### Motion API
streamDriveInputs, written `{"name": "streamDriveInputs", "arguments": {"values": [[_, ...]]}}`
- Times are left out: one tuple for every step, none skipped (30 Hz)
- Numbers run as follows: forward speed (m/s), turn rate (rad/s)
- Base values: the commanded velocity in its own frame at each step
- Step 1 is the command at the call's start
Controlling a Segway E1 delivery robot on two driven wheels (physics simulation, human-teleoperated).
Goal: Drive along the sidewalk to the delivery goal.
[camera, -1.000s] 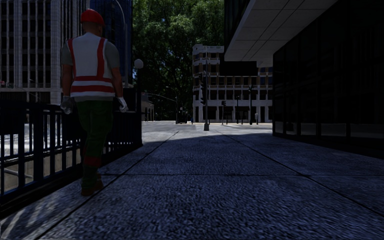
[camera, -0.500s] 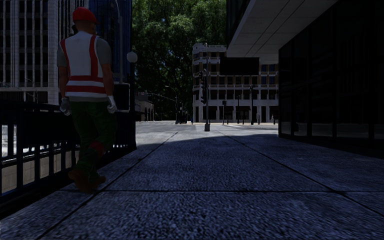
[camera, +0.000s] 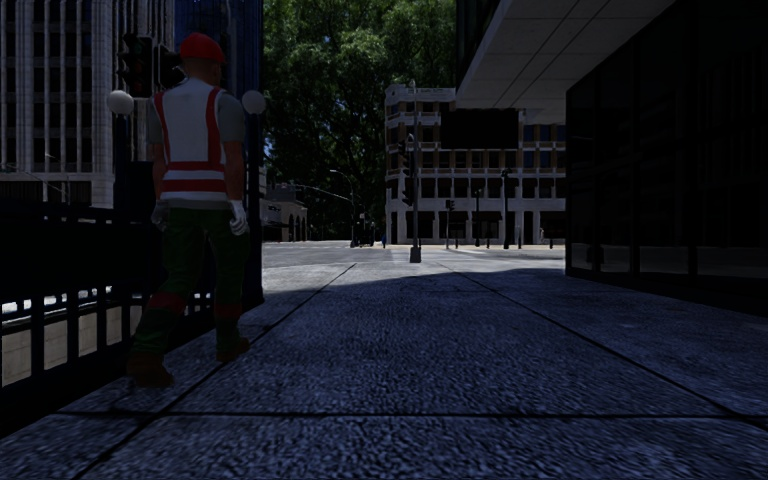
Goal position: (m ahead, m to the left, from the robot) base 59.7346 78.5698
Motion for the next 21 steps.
{"name": "streamDriveInputs", "arguments": {"values": [[0.0, 0.0], [0.0, 0.0], [0.0, 0.0], [0.0, 0.0], [0.0, 0.0], [0.0, 0.0], [0.0, 0.0], [0.0, 0.0], [0.0, 0.0], [0.0, 0.0], [0.0, 0.0], [0.0, 0.0], [0.0, 0.0], [0.0, 0.0], [0.0, 0.0], [0.0, 0.0], [0.0, 0.0], [0.0, 0.0], [0.0, 0.0], [0.0, 0.0], [0.0, 0.0]]}}
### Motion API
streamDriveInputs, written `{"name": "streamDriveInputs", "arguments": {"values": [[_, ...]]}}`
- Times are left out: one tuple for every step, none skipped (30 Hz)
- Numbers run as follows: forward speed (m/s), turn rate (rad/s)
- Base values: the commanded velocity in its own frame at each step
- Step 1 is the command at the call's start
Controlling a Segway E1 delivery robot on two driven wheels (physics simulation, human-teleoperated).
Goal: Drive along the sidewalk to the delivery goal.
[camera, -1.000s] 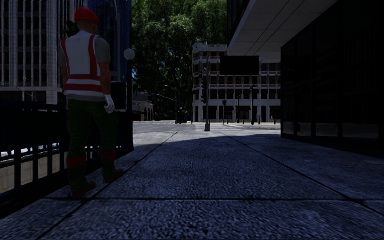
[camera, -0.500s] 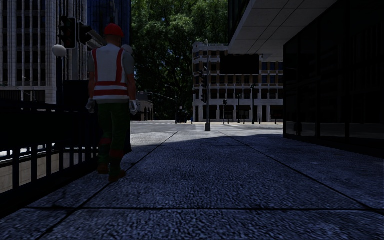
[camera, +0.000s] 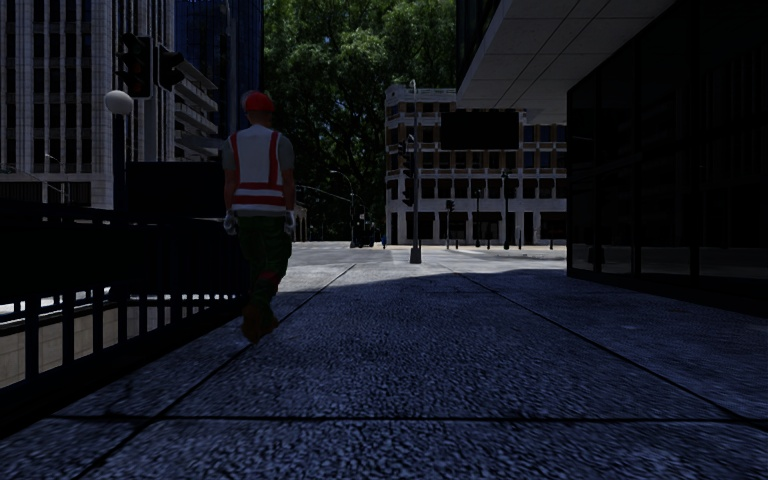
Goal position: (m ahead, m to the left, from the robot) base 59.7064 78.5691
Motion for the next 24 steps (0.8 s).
{"name": "streamDriveInputs", "arguments": {"values": [[0.0, 0.0], [0.0, 0.0], [0.0, 0.0], [0.0, 0.0], [0.0, 0.0], [0.0, 0.0], [0.0, 0.0], [0.0, 0.0], [0.0, 0.0], [0.0, 0.0], [0.0, 0.0], [0.0, 0.0], [0.0, 0.0], [0.0, 0.0], [0.0, 0.0], [0.0, 0.0], [0.0, 0.0], [0.0, 0.0], [0.0, 0.0], [0.0, 0.0], [0.0, 0.0], [0.0, 0.0], [0.0, 0.0], [0.0, 0.0]]}}
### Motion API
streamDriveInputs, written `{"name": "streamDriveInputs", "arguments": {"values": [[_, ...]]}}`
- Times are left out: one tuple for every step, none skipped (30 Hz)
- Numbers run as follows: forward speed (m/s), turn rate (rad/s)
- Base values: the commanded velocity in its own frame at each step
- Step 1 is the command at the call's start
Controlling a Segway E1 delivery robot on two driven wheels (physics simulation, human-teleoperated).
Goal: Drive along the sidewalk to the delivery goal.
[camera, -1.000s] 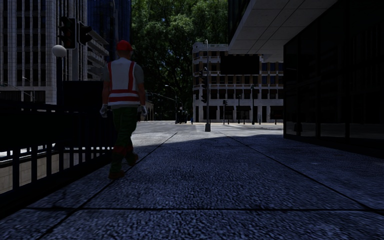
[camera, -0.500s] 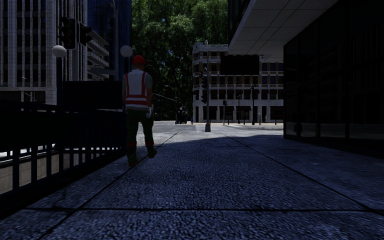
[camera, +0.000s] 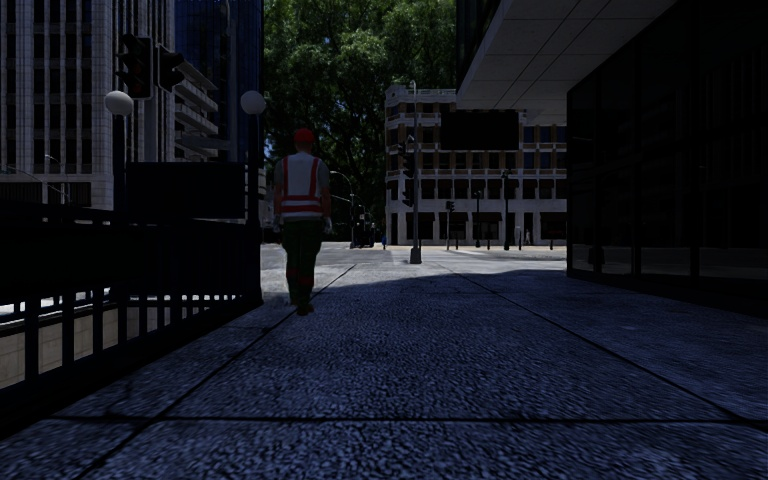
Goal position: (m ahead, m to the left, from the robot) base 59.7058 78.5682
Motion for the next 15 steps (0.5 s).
{"name": "streamDriveInputs", "arguments": {"values": [[0.0, 0.0], [0.0, 0.0], [0.0, 0.0], [0.0, 0.0], [0.0, 0.0], [0.0, 0.0], [0.0, 0.0], [0.0, 0.0], [0.0, 0.0], [0.0, 0.0], [0.0, 0.0], [0.0, 0.0], [0.0, 0.0], [0.0, 0.0], [0.0, 0.0]]}}
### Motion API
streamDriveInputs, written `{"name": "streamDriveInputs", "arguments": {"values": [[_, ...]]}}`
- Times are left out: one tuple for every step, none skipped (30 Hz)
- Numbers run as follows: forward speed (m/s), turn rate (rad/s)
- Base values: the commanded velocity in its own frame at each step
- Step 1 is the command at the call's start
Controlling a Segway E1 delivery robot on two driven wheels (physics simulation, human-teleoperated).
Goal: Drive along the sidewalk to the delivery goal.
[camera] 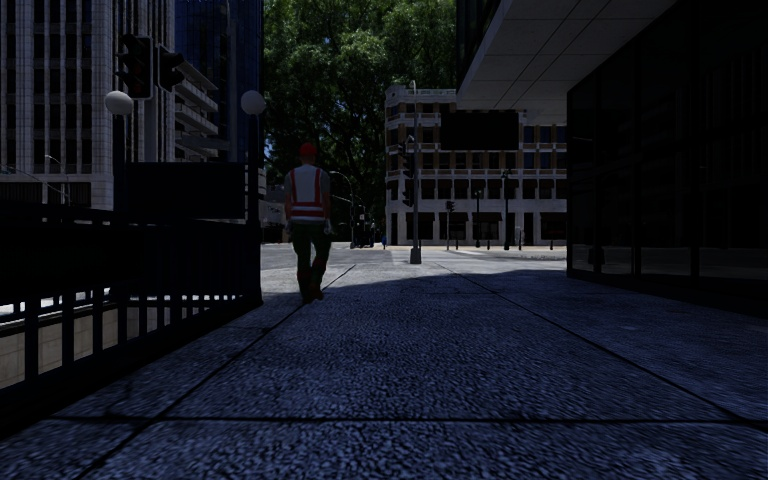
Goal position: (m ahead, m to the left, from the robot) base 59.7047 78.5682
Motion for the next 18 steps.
{"name": "streamDriveInputs", "arguments": {"values": [[0.0, 0.0], [0.0, 0.0], [0.38, 0.0], [0.38, 0.0], [2.0, 0.0], [2.0, 0.0], [2.0, 0.0], [2.0, 0.0], [2.0, 0.0], [2.0, 0.0], [2.0, 0.0], [2.0, 0.0], [2.0, 0.0], [2.0, 0.0], [2.0, 0.0], [2.0, 0.0], [2.0, 0.0], [2.0, 0.0]]}}
